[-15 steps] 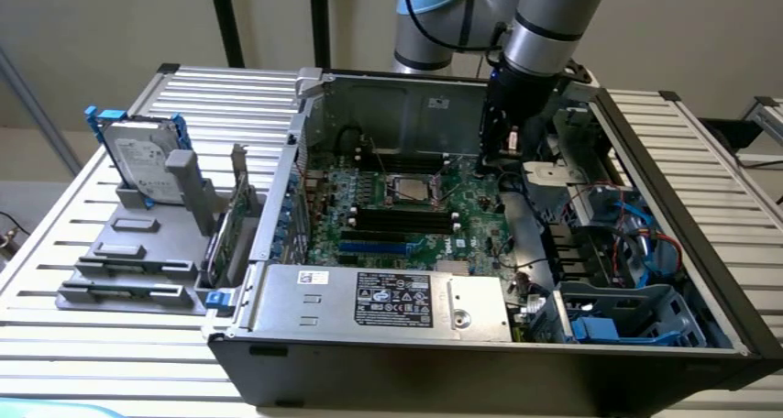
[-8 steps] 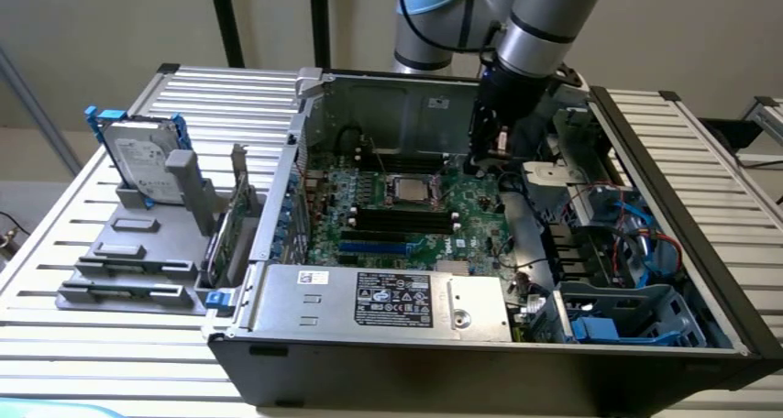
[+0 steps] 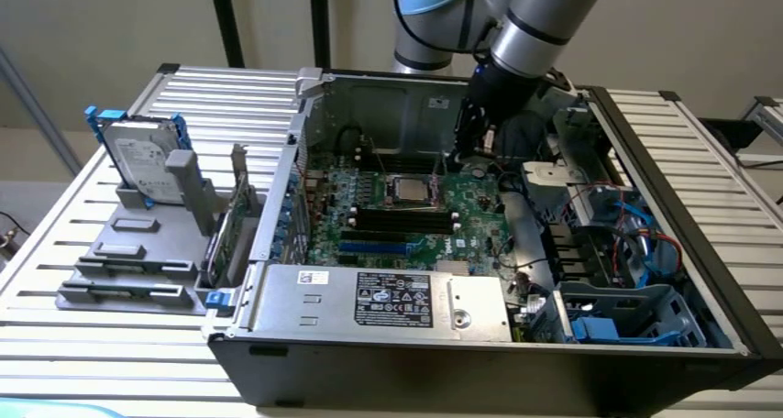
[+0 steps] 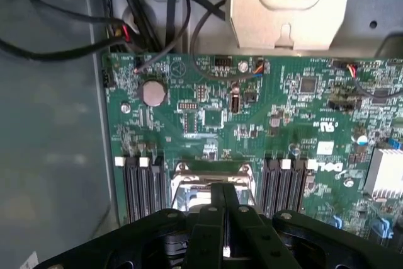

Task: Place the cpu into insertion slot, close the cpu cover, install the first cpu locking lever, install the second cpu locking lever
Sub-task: 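Close the cpu cover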

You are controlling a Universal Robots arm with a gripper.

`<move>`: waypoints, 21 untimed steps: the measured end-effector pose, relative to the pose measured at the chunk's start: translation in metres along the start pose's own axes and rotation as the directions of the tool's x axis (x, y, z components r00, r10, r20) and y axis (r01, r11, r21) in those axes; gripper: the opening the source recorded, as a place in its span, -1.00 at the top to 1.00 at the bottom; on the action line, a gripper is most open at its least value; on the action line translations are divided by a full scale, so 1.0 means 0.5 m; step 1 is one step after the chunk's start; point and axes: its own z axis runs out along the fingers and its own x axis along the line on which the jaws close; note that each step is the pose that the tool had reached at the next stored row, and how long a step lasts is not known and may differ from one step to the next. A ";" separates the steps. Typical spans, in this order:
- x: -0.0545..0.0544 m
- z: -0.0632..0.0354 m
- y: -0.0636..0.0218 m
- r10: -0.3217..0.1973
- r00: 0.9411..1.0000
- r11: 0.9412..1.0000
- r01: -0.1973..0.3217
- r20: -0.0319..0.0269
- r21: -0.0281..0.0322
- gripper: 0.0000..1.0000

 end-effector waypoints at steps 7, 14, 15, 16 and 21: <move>-0.001 0.006 -0.023 0.001 1.000 0.998 -0.001 0.000 0.060 0.79; -0.007 0.017 -0.053 0.001 1.000 0.996 -0.001 -0.001 0.085 0.79; -0.009 0.019 -0.059 0.001 1.000 0.996 -0.001 -0.002 0.088 0.79; -0.011 0.021 -0.063 0.001 1.000 0.996 -0.001 -0.002 0.089 0.79; -0.027 0.035 -0.088 0.001 1.000 0.995 -0.001 -0.002 0.095 0.79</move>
